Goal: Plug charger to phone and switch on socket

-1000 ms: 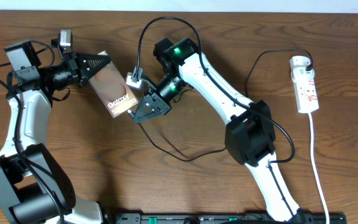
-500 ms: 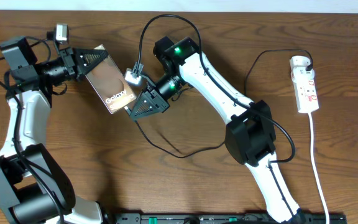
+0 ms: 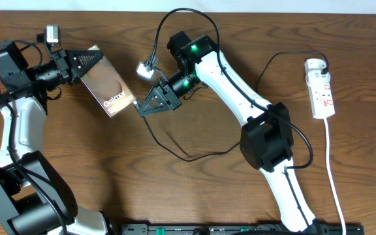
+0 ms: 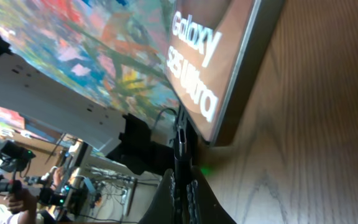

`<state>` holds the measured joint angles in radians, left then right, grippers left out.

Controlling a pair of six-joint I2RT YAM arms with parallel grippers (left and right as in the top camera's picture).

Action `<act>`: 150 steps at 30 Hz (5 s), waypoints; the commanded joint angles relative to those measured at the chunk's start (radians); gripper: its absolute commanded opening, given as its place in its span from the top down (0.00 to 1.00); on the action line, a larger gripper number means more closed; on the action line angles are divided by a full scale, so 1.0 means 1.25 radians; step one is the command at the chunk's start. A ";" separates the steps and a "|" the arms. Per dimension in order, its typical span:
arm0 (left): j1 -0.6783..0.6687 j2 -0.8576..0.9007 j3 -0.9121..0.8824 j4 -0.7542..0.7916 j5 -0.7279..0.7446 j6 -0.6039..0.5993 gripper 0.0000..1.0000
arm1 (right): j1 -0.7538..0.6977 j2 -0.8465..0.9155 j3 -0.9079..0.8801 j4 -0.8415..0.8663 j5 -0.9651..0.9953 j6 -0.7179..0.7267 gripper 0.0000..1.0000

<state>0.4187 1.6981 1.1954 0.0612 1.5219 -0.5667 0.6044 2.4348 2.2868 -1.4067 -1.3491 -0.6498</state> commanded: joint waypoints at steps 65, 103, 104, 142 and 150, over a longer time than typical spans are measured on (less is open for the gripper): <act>-0.039 -0.016 0.000 0.006 0.040 0.064 0.93 | 0.020 -0.002 -0.175 0.168 -0.171 0.005 0.99; -0.057 -0.016 -0.001 -0.114 0.040 0.175 0.93 | 0.020 -0.002 -0.175 0.168 -0.170 0.006 0.99; -0.057 -0.016 -0.001 -0.124 0.040 0.175 0.93 | 0.020 -0.002 -0.175 0.168 -0.170 0.006 0.99; -0.043 -0.016 0.000 -0.023 0.009 0.109 0.92 | 0.020 -0.002 -0.175 0.167 -0.135 0.014 0.99; -0.044 -0.016 0.000 -0.023 0.012 0.099 0.93 | 0.020 -0.002 -0.175 0.167 -0.135 0.014 0.99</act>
<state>0.3592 1.6981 1.1927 0.0269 1.5124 -0.4225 0.6361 2.4348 2.0670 -1.1965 -1.4952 -0.6357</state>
